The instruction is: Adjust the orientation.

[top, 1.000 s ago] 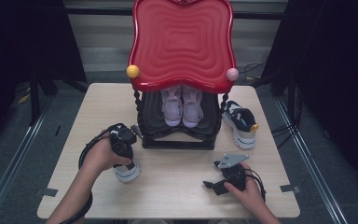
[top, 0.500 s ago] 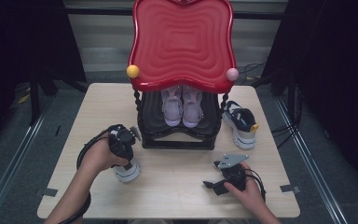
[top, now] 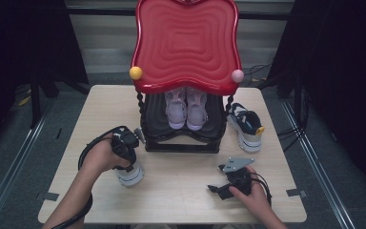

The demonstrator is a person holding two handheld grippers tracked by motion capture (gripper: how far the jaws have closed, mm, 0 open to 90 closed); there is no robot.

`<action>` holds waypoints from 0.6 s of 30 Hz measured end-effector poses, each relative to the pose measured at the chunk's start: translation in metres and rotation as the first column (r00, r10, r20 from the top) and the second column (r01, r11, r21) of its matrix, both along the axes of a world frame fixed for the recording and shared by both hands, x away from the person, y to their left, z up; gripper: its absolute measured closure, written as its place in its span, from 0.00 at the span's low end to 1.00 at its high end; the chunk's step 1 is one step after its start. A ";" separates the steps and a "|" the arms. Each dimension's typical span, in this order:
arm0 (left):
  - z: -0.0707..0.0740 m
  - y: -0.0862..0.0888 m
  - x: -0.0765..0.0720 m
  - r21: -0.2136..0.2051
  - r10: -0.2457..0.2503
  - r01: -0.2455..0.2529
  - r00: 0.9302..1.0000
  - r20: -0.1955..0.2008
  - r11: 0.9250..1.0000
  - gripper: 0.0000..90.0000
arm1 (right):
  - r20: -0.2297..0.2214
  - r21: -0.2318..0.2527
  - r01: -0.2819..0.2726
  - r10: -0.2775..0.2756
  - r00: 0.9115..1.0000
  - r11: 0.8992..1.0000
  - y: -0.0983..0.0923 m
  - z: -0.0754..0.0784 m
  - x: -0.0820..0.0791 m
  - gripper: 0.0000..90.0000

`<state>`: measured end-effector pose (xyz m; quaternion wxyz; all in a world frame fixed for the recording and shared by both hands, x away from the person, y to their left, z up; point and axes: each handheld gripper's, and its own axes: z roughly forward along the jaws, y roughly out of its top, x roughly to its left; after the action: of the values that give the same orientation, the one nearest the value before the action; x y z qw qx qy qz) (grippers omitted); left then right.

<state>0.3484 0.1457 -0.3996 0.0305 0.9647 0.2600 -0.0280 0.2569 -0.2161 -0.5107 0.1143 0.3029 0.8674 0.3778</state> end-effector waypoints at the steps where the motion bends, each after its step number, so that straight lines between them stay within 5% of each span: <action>1: 0.000 0.000 0.000 0.005 -0.004 0.005 1.000 -0.010 1.000 0.72 | 0.000 0.000 0.000 0.000 1.000 1.000 0.000 0.000 0.000 0.13; 18: 0.000 0.000 0.003 0.006 -0.025 0.025 0.999 -0.033 1.000 0.76 | 0.000 0.000 0.000 0.000 1.000 1.000 0.000 0.000 0.000 0.13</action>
<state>0.3514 0.1457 -0.3993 0.0228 0.9674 0.2484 -0.0435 0.2569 -0.2161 -0.5107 0.1143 0.3028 0.8675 0.3778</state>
